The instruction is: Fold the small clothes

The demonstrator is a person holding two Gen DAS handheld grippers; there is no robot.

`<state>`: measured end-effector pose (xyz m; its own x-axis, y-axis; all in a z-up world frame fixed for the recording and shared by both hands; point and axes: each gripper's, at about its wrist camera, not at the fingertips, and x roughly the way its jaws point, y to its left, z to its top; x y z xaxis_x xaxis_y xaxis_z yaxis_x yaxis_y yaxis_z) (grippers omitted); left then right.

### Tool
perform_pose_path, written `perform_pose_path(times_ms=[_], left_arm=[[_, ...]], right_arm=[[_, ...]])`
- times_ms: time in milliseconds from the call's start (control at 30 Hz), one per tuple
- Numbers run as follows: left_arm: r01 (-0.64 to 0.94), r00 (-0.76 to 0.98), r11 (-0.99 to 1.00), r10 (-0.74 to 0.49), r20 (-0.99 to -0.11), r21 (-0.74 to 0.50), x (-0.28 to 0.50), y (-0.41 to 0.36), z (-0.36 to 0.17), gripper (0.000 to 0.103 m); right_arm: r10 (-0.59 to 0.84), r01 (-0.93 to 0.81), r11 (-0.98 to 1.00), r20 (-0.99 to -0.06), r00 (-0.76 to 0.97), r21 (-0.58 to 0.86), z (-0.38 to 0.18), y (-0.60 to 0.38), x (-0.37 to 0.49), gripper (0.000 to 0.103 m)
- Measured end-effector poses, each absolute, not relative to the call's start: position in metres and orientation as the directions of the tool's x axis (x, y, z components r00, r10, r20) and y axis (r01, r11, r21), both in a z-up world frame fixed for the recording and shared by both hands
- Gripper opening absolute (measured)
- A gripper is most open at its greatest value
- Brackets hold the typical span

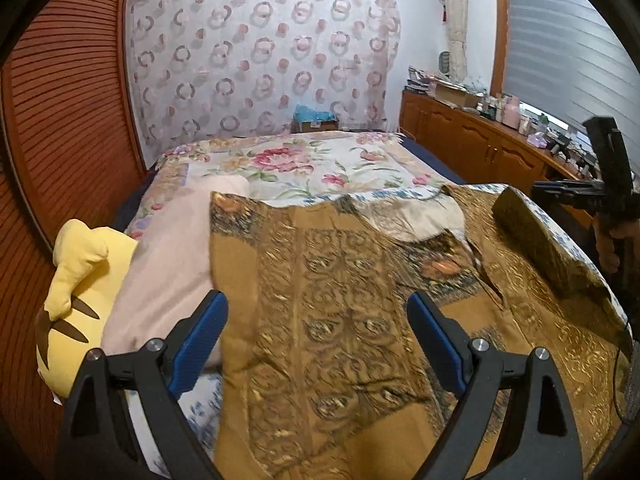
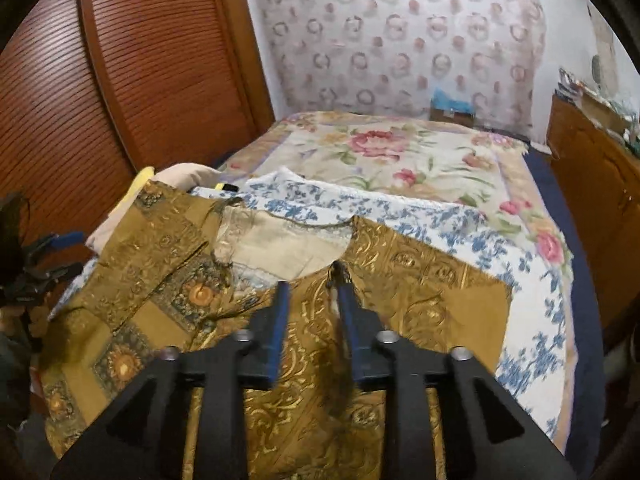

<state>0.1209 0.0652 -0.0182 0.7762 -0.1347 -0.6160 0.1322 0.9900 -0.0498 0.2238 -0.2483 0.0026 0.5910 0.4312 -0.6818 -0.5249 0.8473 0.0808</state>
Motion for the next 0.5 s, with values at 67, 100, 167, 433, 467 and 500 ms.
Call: perform_pose_path(times_ms=[67,100,167,433,467,500], left_arm=[[0.122,0.775,0.991,-0.125,-0.619,-0.047,0.128,0.071,-0.018,0.092],[0.12,0.775,0.992,-0.122,-0.62,-0.045,0.131,0.074,-0.018,0.092],[0.112,0.776,0.993,-0.113,-0.62,-0.04,0.137,0.077,-0.017,0.092],[0.083,0.759,0.995,-0.099,-0.644,-0.056,0.171,0.101,-0.02,0.087],[0.08,0.756,0.995,-0.1,-0.646,-0.06,0.176,0.105,-0.021,0.087],[0.076,0.755,0.995,-0.1,-0.648,-0.065,0.179,0.108,-0.021,0.086]], right_arm=[[0.368,-0.491,0.871,-0.688,0.625,0.02,-0.001,-0.256,0.228,0.048],[0.348,-0.481,0.877,-0.695,0.629,0.003,-0.004,-0.26,0.232,0.048],[0.311,-0.458,0.889,-0.715,0.627,-0.015,-0.012,-0.273,0.242,0.048],[0.212,-0.402,0.914,-0.777,0.593,-0.057,-0.054,-0.304,0.271,0.048],[0.211,-0.402,0.914,-0.782,0.587,-0.055,-0.059,-0.305,0.274,0.048],[0.211,-0.402,0.914,-0.785,0.582,-0.052,-0.062,-0.307,0.275,0.048]])
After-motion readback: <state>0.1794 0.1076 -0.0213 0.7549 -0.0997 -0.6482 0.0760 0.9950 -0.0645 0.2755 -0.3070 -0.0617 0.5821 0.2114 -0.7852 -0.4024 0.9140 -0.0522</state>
